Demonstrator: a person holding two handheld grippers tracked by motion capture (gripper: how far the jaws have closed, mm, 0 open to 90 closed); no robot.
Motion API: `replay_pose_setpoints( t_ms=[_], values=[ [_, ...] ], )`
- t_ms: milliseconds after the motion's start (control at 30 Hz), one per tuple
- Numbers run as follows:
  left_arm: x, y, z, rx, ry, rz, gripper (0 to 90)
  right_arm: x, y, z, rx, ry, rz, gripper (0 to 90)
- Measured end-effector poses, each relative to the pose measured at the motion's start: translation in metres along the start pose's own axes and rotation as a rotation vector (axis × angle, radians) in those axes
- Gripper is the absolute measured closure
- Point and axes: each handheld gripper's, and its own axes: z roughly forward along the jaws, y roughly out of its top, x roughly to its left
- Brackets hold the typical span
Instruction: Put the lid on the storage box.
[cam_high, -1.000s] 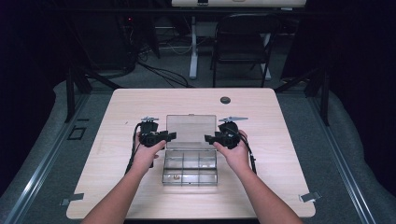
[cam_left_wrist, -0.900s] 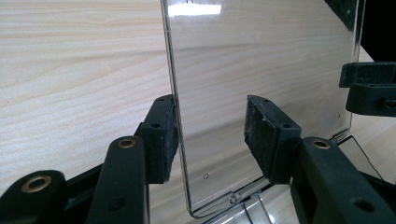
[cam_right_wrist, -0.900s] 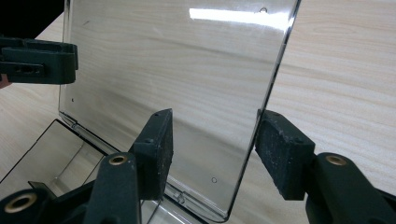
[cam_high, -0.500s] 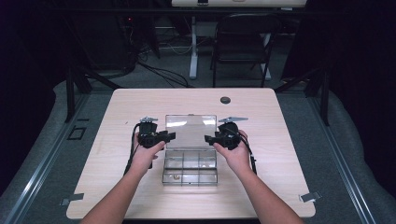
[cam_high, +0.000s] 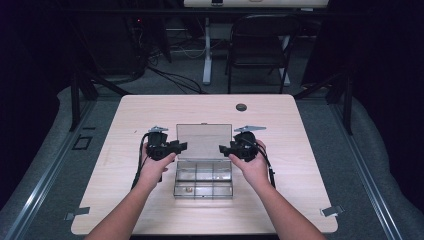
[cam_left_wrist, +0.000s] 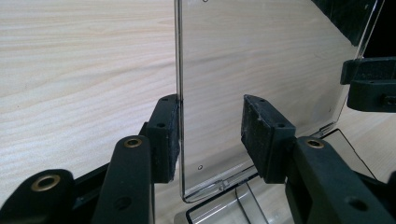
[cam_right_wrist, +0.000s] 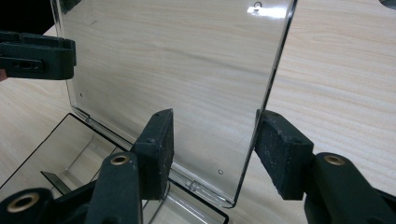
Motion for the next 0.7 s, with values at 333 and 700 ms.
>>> replay_pose_setpoints(
  t_ms=[333, 700],
  values=[
    [-0.002, -0.002, -0.004, -0.01, -0.007, 0.016, 57.0, 0.002, -0.001, -0.005, -0.008, 0.012, -0.009, 47.5],
    [-0.004, -0.005, -0.011, -0.026, -0.026, 0.043, 55.2, 0.007, -0.003, -0.013, -0.016, 0.018, -0.034, 46.8]
  ],
)
